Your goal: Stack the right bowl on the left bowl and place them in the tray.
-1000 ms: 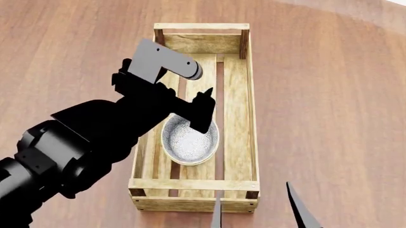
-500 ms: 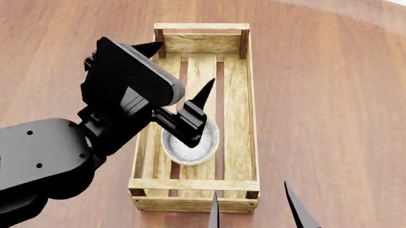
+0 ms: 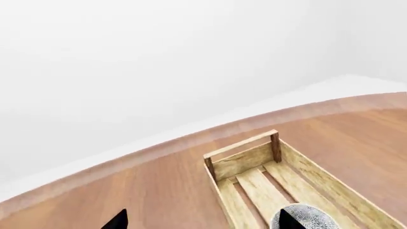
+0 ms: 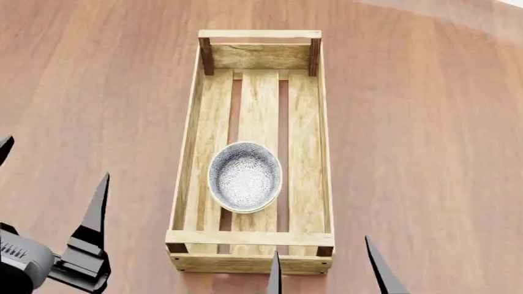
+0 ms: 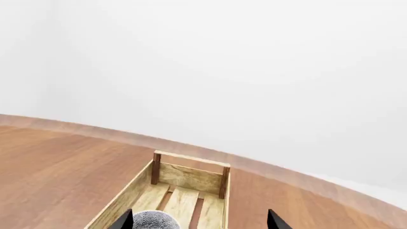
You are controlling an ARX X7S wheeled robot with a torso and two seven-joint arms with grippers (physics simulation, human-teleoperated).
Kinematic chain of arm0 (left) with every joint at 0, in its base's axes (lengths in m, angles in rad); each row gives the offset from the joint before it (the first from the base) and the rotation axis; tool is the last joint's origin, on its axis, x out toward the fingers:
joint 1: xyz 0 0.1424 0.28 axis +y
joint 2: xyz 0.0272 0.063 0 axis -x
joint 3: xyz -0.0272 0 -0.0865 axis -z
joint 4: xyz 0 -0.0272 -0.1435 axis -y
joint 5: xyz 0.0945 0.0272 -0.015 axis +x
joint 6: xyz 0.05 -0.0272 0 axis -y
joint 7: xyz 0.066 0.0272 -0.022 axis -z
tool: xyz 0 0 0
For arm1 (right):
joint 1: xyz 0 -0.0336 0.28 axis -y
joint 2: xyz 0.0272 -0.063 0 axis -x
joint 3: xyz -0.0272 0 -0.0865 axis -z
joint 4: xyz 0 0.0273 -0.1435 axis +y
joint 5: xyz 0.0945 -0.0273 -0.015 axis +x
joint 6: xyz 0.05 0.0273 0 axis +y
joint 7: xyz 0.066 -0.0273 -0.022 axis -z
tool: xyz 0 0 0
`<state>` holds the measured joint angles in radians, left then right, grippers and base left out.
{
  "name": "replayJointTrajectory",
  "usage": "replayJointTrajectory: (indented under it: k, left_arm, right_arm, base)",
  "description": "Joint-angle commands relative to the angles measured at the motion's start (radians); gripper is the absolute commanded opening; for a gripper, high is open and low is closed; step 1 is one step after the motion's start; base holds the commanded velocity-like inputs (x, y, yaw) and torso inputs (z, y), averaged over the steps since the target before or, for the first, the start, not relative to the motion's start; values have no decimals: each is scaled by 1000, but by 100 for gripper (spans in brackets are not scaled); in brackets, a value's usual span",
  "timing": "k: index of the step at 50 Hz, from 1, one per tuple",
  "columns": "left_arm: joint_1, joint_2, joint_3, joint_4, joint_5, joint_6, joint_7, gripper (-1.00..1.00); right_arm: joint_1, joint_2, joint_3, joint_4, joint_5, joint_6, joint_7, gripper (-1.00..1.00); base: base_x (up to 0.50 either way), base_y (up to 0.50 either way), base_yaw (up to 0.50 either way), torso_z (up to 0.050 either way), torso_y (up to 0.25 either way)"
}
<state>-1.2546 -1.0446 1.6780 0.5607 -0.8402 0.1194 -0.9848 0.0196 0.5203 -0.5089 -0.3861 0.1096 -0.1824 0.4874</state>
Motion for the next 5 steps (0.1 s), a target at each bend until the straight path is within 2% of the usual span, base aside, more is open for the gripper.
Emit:
replayJointTrajectory:
  k: [1,5]
  left_arm:
    - [170,-123,20,22,223,130,-200,100]
    - [222,-110,17,-48,341,148,-314,100]
  right_arm:
    - [3,-14,42,16,-27,-16,-3,100]
    - [11,-12,81,27,-14,-32,23,100]
  base:
    - [0,0,0,0,0]
    - [0,0,0,0,0]
